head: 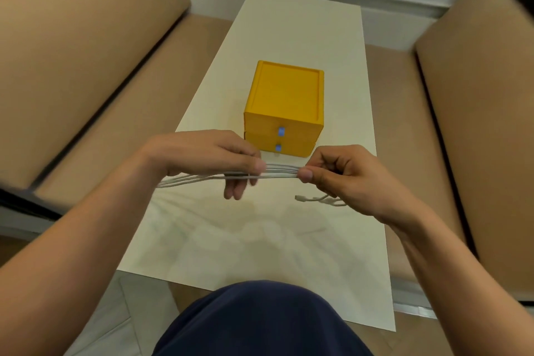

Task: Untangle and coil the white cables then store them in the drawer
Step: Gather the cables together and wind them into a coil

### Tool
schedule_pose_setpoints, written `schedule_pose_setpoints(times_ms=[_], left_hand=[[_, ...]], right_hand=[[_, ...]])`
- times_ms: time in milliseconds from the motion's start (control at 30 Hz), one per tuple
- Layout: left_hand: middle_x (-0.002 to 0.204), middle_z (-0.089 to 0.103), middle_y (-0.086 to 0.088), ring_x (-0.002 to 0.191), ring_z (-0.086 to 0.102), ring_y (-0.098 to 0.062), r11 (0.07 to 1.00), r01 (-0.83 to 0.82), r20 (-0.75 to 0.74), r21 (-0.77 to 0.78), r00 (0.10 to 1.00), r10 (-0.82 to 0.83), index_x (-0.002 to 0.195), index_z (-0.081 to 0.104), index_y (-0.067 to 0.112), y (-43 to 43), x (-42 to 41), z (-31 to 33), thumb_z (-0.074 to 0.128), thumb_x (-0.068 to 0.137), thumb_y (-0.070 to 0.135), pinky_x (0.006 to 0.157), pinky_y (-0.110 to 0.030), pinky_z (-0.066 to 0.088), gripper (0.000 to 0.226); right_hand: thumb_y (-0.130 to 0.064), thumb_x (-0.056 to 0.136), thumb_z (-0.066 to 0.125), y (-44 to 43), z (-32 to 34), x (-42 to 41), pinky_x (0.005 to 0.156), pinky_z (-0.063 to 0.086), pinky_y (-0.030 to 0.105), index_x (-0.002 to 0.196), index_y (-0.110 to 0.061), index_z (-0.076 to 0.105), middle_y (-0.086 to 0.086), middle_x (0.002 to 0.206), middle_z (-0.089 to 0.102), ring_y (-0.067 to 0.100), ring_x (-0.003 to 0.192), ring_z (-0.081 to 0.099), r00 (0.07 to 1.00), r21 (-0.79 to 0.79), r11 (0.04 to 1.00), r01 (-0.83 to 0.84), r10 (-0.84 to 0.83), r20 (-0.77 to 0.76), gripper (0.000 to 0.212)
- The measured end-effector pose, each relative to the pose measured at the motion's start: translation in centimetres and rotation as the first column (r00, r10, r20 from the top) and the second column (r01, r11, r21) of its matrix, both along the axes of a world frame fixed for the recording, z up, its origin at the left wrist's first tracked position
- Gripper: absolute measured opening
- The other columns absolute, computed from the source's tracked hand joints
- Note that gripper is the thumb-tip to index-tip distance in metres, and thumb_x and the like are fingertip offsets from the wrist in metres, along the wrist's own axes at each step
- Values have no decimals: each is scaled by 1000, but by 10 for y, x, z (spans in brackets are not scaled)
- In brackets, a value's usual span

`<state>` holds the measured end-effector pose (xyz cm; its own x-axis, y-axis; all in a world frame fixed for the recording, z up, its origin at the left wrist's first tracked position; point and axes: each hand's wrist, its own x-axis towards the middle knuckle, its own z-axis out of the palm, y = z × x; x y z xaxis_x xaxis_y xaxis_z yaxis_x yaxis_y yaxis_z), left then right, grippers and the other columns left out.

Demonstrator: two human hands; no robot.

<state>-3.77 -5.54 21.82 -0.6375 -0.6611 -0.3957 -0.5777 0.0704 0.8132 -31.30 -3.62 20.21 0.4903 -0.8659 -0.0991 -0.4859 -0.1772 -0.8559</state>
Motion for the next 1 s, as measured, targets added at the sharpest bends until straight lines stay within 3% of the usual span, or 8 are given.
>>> schedule_pose_setpoints(times_ms=[67,200,267,400,500,633,833,1000], left_hand=[[85,77,-4,75,74,-22,998,-5,-3,-59,1000,5,104,68,17,5,-16,1,56,99,47,85,-38,55,33],[71,68,5,60,55,-8,984,-95,-57,-153,995,87,97,71,23,8,-38,-4,59,103,38,59,-29,44,20],[66,65,6,56,45,-4,965,-144,-53,-220,989,135,90,72,24,7,-41,-7,60,103,36,54,-22,35,21],[60,65,9,53,44,-3,961,-145,-53,-234,989,136,73,69,29,4,-42,-4,64,101,31,53,-20,33,28],[63,69,5,54,44,-5,970,-116,-12,-213,993,116,78,72,24,1,-46,-2,63,101,32,54,-25,35,25],[63,69,4,54,45,-8,973,-89,63,-214,993,104,78,72,21,-5,-54,-1,65,99,34,53,-25,36,26],[61,65,3,48,40,-4,964,-145,-7,-221,989,147,83,74,23,-12,-48,4,63,101,33,48,-16,32,23],[55,58,2,43,41,-4,950,-187,-43,-251,982,182,85,76,17,-14,-50,1,63,101,33,46,-14,32,26]], right_hand=[[-41,93,69,-1,3,1,55,34,35,83,-17,72,7,60,55,13,56,43,1000,14,1000,-27,27,2,26],[-38,94,70,-6,6,0,50,36,19,82,-17,72,7,59,63,7,49,43,998,-64,998,14,-18,-52,25],[-42,92,71,-8,6,-1,51,40,22,85,-22,74,-3,65,72,9,50,50,996,-74,996,46,-52,-77,22],[-32,94,71,-14,6,-15,75,57,42,103,-22,76,-2,94,78,16,81,73,998,123,992,-40,45,-33,15],[-17,96,71,-19,7,-24,94,58,48,109,-19,76,3,97,78,20,93,74,996,178,982,-60,72,-61,14],[-26,90,78,-24,7,-21,74,56,36,97,-23,75,-7,80,78,7,76,74,975,51,998,22,-10,-220,8],[-43,87,77,-29,10,-28,62,53,30,91,-23,73,-7,76,76,9,63,65,973,66,997,45,-29,-228,21],[-39,83,83,-32,8,-27,65,60,46,86,-22,68,-8,77,75,12,64,71,976,-28,995,97,-100,-196,23]])
